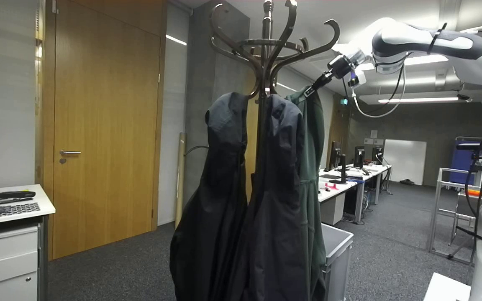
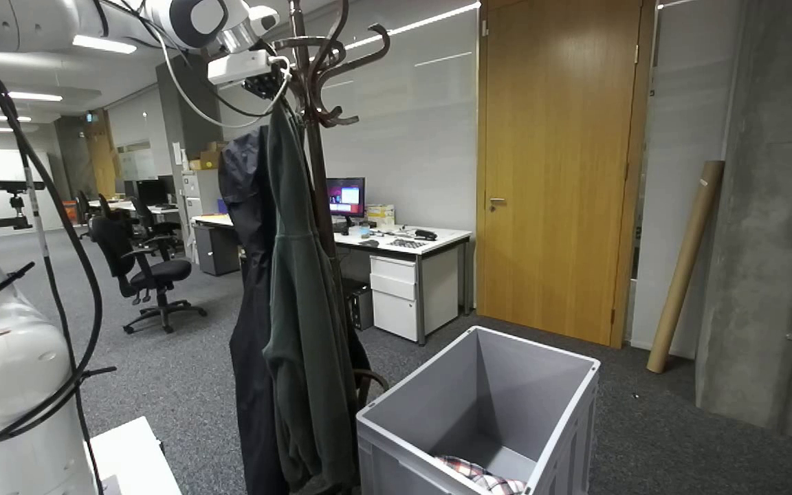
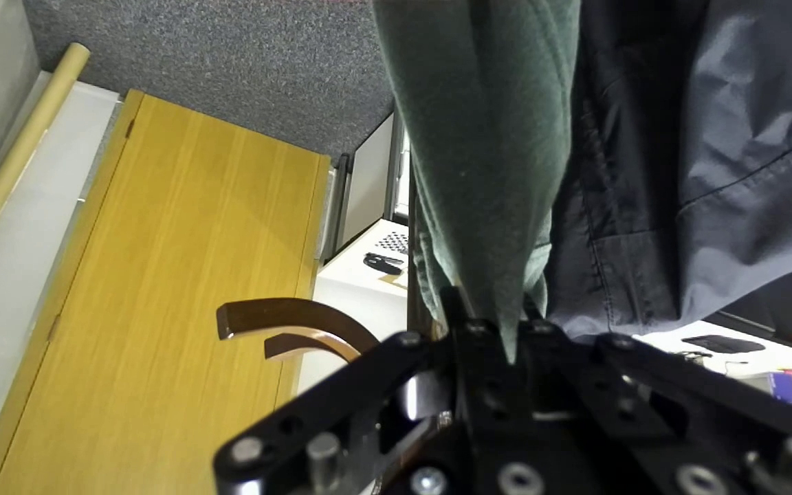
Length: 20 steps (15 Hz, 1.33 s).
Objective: Unhang the green hoodie and hang it on the immediate hanger to the left
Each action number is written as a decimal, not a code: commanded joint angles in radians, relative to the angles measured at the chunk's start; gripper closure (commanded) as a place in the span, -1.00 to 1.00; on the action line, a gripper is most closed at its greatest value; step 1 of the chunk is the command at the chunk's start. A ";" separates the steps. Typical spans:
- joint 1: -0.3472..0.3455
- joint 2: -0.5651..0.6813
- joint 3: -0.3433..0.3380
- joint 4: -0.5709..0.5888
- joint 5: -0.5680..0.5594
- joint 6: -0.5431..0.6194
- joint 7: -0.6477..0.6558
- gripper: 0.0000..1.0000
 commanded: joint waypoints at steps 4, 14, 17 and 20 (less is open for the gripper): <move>0.006 0.065 0.016 0.105 -0.040 0.025 0.048 0.98; -0.001 0.189 0.016 0.232 -0.043 0.008 0.046 0.98; -0.003 0.209 0.017 0.249 -0.043 -0.001 0.045 0.98; -0.006 0.211 0.016 0.255 -0.042 -0.009 0.046 0.98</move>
